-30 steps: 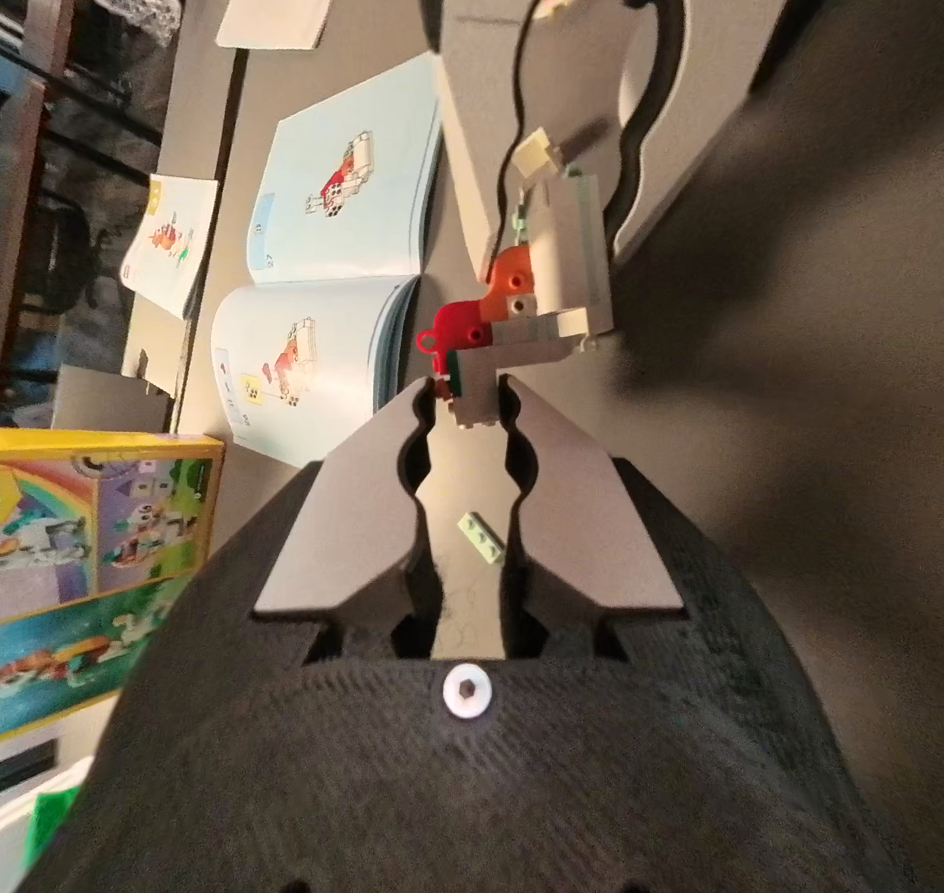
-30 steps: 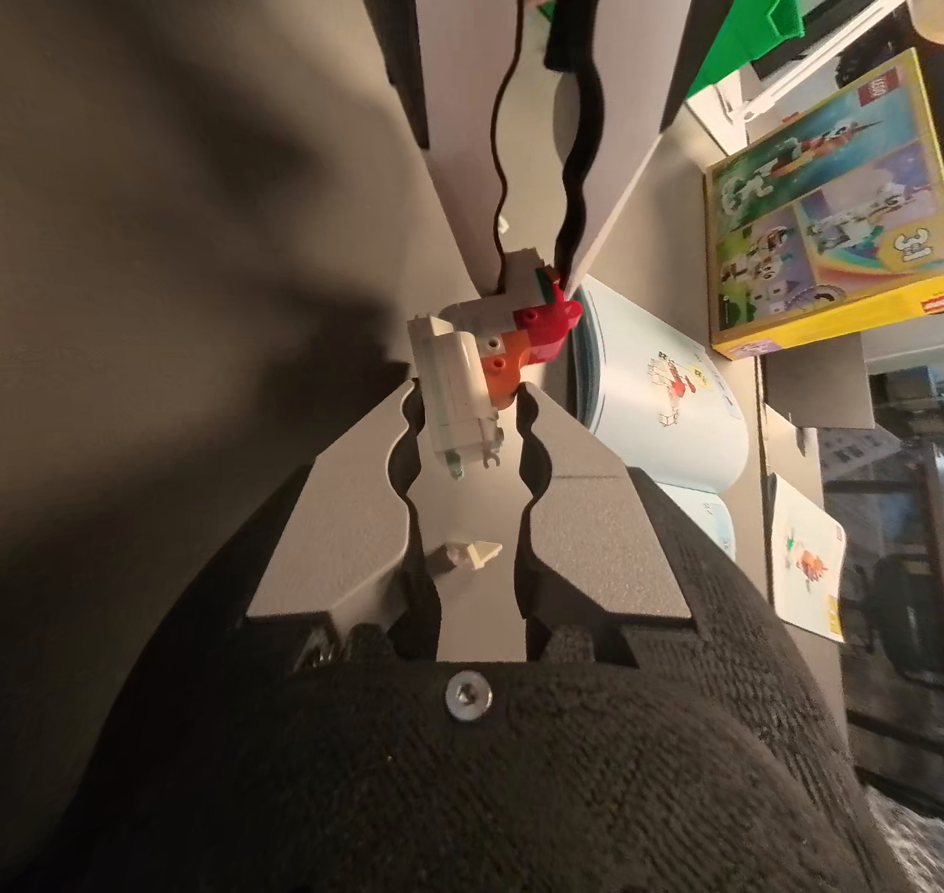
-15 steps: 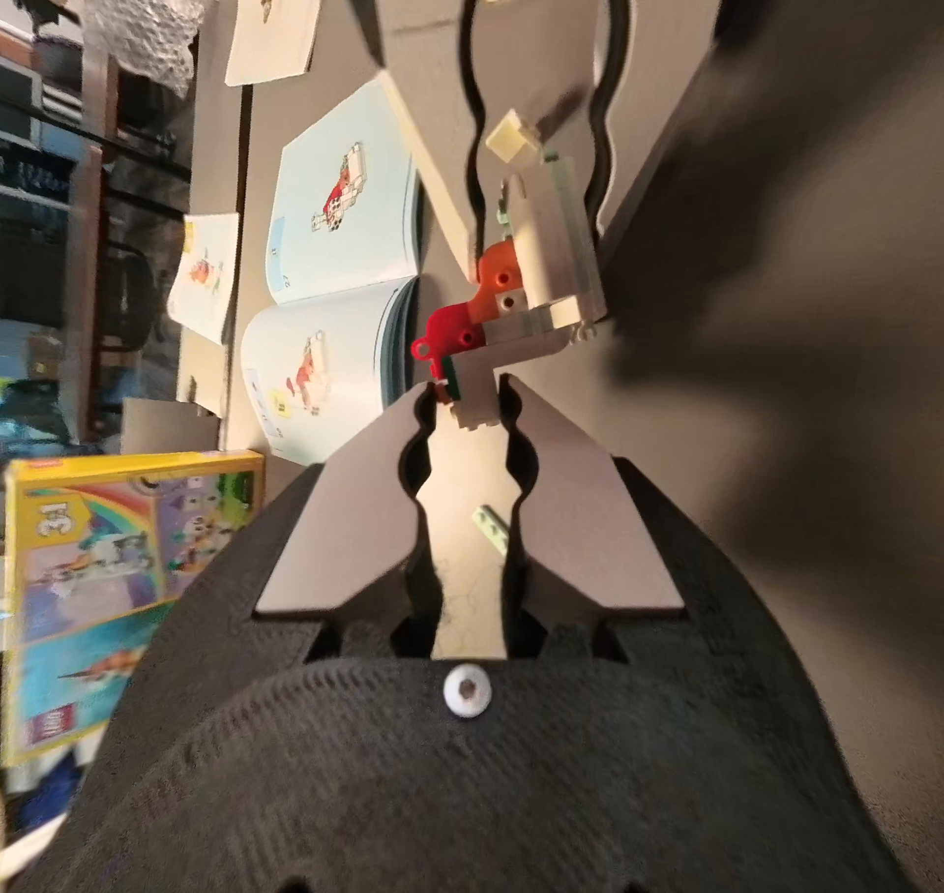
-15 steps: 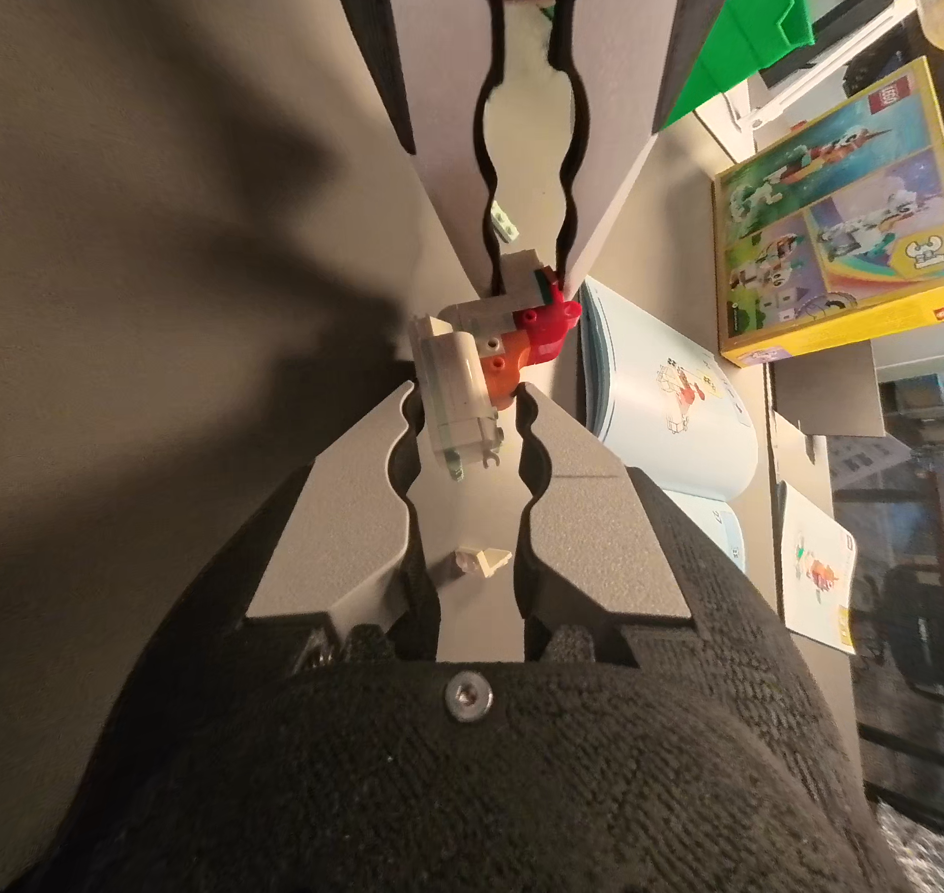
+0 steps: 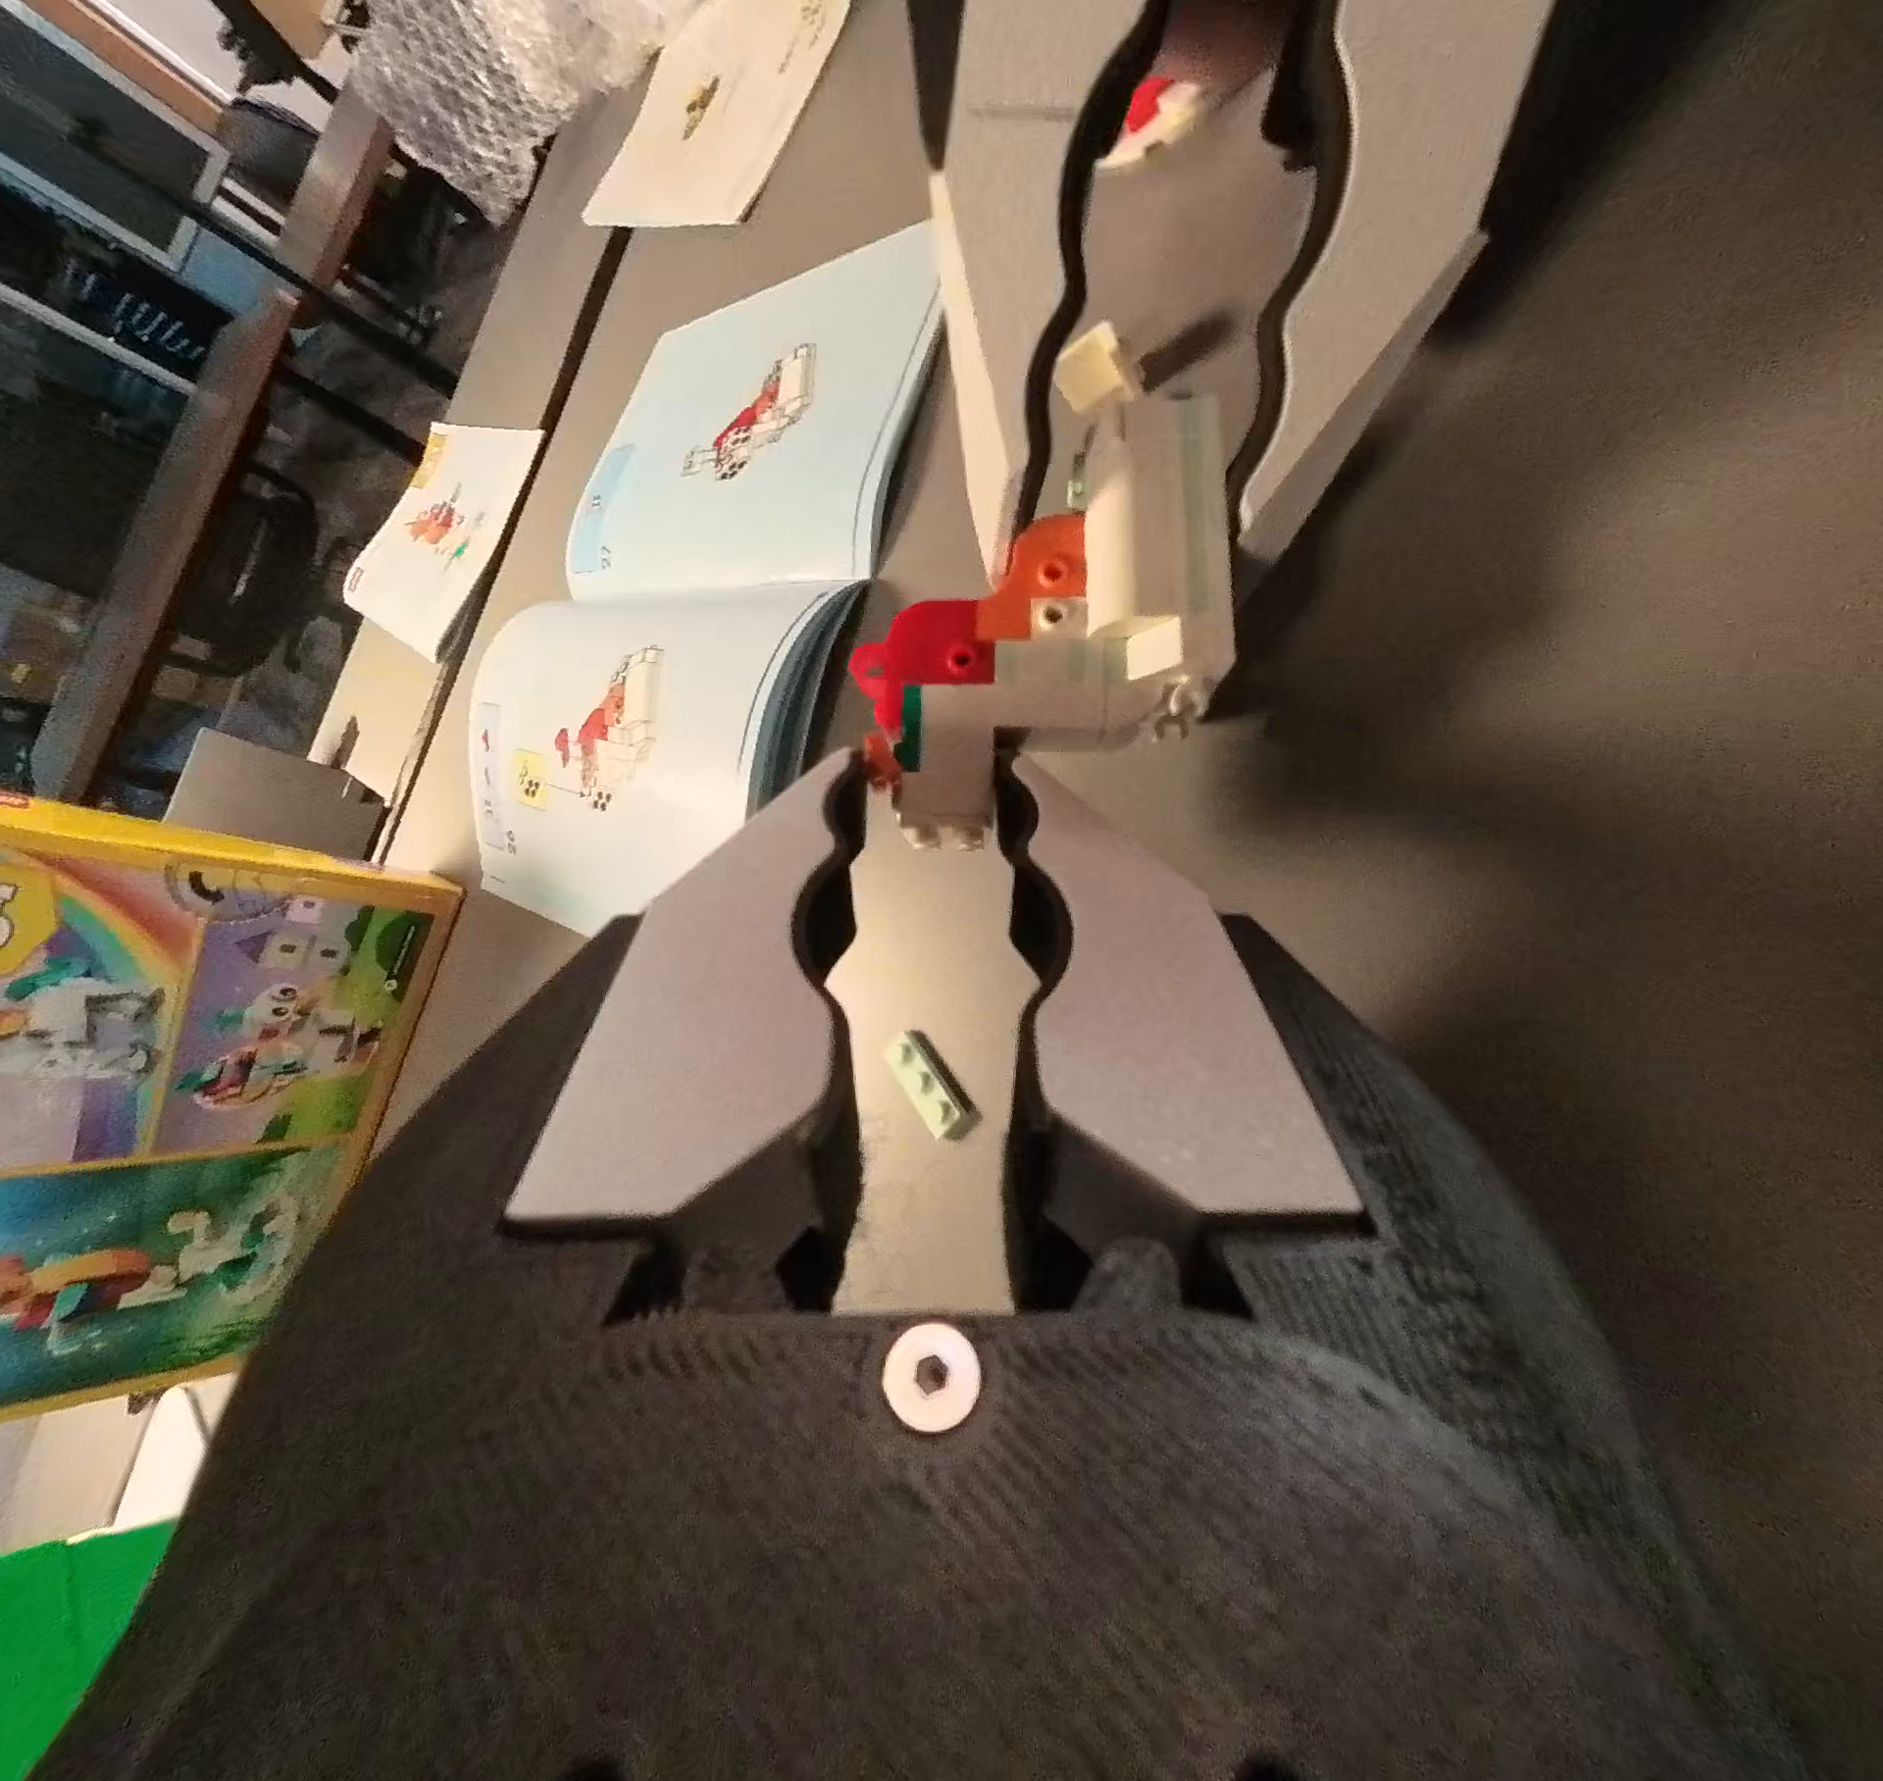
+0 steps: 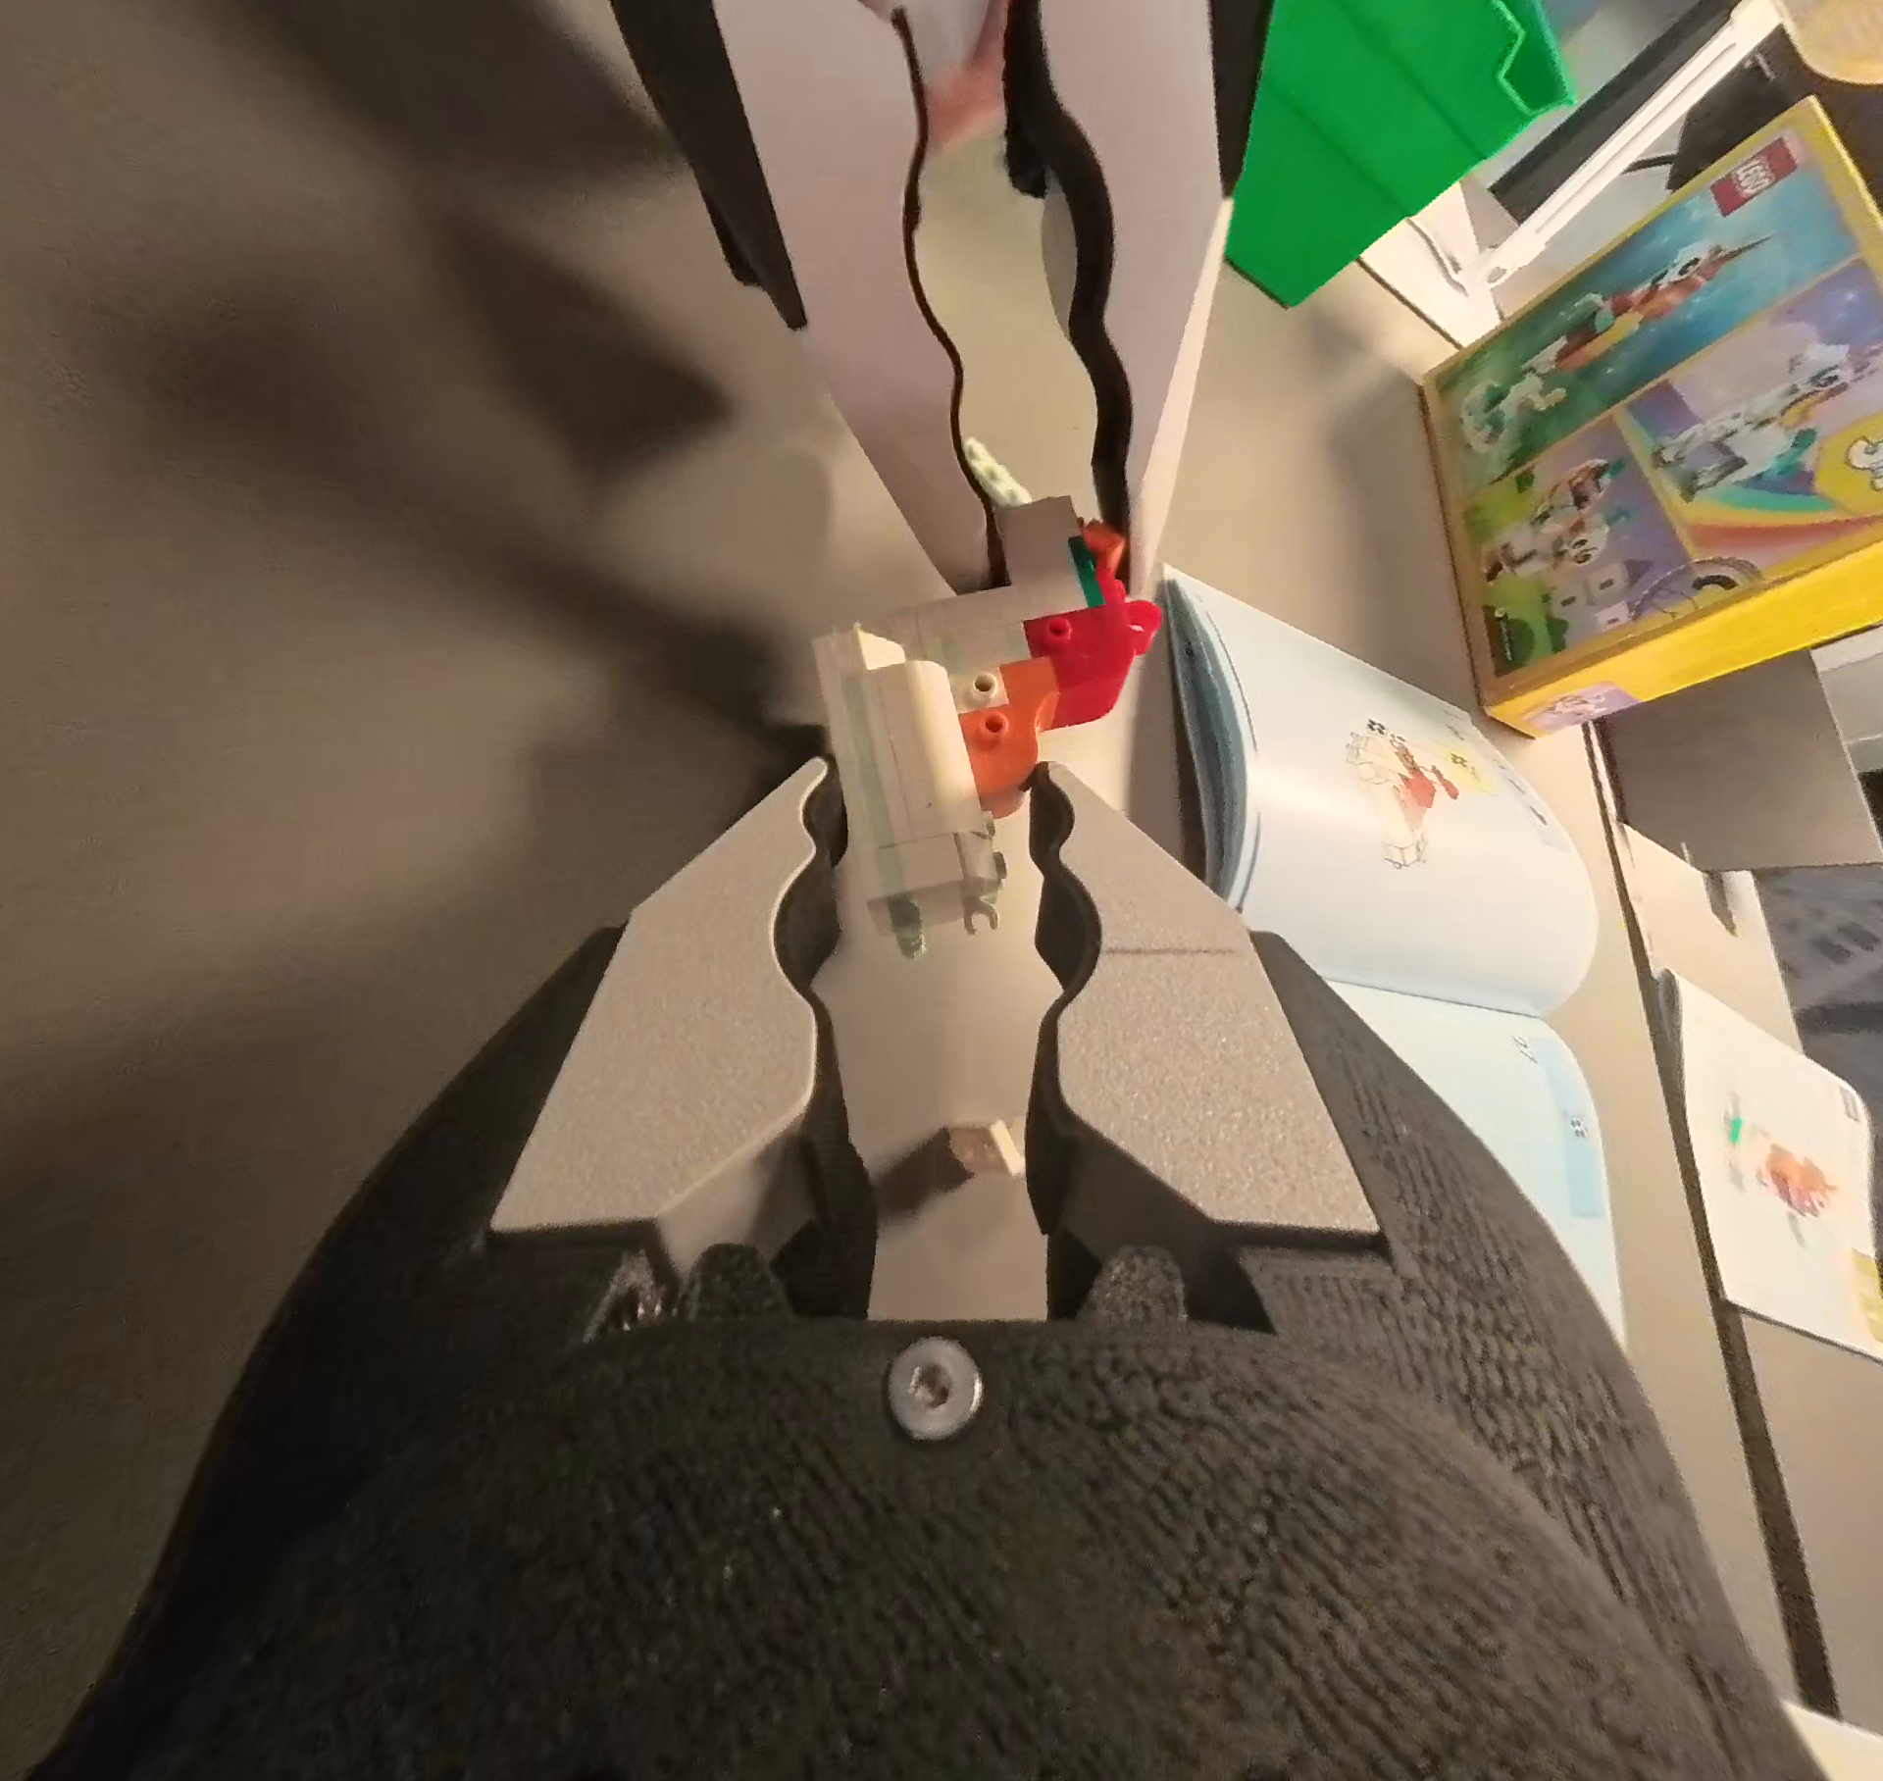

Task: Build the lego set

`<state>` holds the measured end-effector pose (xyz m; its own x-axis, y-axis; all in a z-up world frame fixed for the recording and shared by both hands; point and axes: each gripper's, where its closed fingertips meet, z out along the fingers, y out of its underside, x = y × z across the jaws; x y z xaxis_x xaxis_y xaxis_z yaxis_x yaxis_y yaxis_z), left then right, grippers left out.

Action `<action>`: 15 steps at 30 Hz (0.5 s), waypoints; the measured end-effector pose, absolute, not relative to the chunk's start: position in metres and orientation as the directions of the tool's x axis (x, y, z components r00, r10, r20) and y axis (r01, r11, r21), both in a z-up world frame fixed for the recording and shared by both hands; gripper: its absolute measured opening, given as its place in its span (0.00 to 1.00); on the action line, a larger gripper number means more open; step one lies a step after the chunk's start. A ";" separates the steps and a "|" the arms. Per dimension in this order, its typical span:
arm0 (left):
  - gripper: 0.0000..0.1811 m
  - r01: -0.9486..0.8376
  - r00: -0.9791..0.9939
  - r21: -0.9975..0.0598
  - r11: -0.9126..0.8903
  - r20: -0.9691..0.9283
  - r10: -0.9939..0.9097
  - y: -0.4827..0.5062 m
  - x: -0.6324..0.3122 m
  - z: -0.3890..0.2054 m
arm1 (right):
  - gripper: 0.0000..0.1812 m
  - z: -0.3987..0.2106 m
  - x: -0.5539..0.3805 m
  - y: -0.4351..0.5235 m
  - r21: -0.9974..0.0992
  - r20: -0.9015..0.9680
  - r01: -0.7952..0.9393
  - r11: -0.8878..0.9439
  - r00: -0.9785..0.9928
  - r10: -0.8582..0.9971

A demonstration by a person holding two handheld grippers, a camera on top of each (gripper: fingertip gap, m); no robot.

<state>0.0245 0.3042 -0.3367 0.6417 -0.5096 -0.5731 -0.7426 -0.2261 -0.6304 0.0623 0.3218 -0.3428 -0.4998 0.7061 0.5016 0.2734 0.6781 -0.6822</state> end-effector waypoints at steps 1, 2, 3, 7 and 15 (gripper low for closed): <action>0.13 -0.759 0.623 -0.614 -0.218 -0.586 -0.519 0.304 0.025 -0.338 | 0.19 -0.344 0.062 0.321 -0.677 0.504 0.274 0.684 -0.504 0.701; 0.13 -0.778 0.600 -0.593 -0.207 -0.603 -0.525 0.303 0.025 -0.338 | 0.19 -0.344 0.062 0.321 -0.673 0.506 0.274 0.688 -0.507 0.697; 0.13 -0.795 0.579 -0.572 -0.201 -0.617 -0.532 0.303 0.025 -0.338 | 0.19 -0.344 0.062 0.321 -0.670 0.508 0.273 0.690 -0.509 0.695; 0.14 -0.852 0.506 -0.476 -0.218 -0.639 -0.579 0.304 0.023 -0.340 | 0.19 -0.343 0.062 0.320 -0.662 0.522 0.266 0.701 -0.508 0.685; 0.14 -0.825 0.543 -0.502 -0.259 -0.579 -0.608 0.304 0.023 -0.347 | 0.19 -0.341 0.065 0.316 -0.683 0.511 0.248 0.688 -0.512 0.691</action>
